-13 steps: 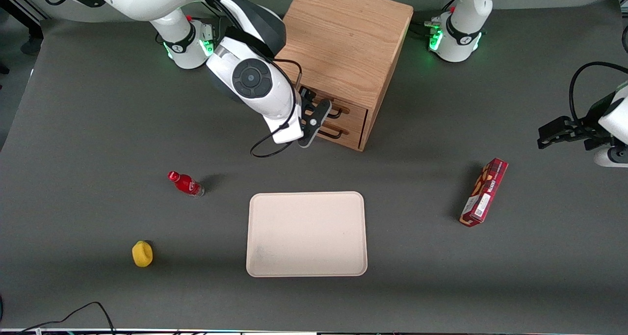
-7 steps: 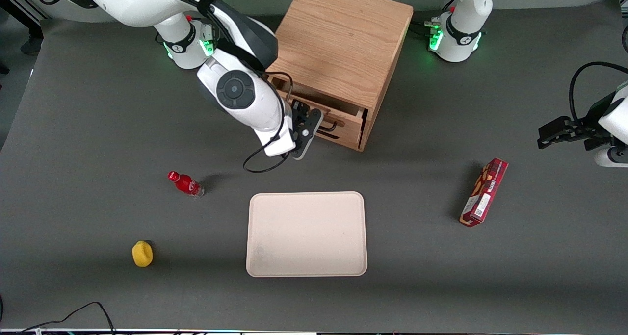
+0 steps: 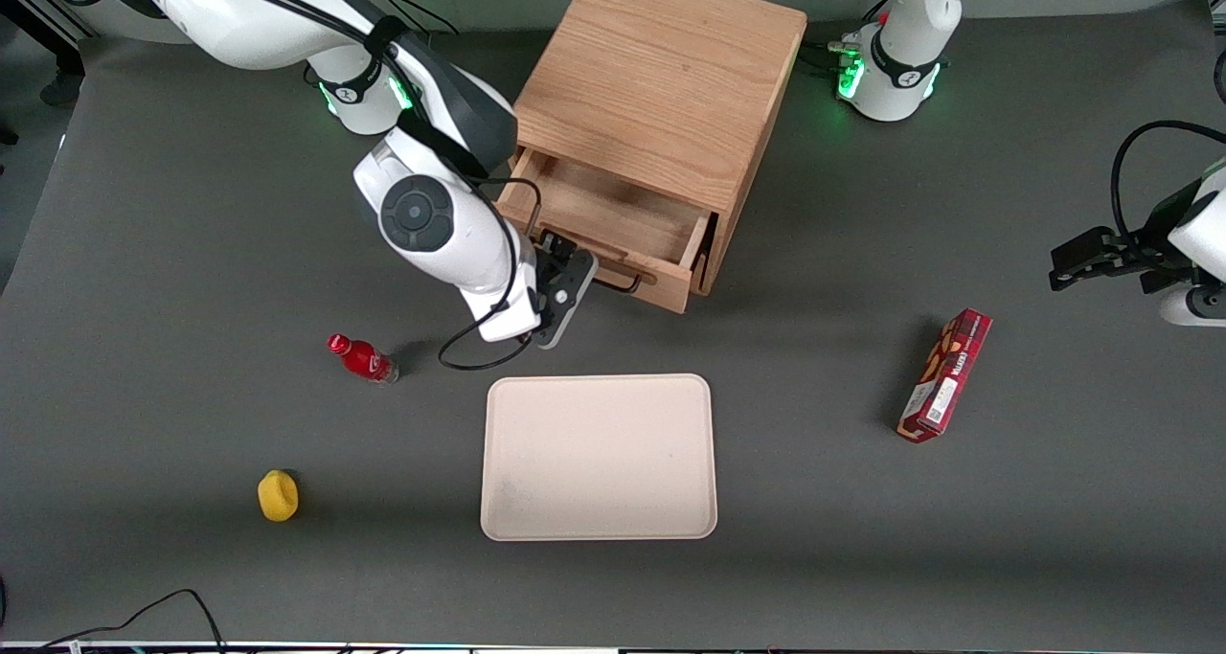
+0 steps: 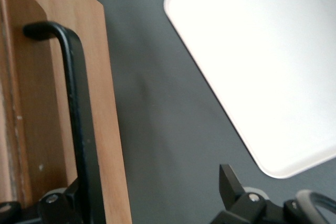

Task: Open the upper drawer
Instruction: 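Pull the handle outward with the right gripper, sliding the drawer open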

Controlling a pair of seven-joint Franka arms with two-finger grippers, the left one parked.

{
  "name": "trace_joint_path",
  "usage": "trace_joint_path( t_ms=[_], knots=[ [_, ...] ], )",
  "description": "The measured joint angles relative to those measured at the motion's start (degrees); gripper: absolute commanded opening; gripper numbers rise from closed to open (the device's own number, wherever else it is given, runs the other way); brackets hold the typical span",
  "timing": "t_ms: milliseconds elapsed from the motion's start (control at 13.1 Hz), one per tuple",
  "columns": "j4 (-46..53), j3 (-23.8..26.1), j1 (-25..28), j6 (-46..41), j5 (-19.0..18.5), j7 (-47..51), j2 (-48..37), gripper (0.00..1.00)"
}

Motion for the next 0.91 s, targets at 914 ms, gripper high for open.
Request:
trace_joint_path(
  t_ms=[914],
  knots=[
    [3.9, -6.1, -0.7, 1.7, 1.5, -0.3, 0.0, 1.00]
  ],
)
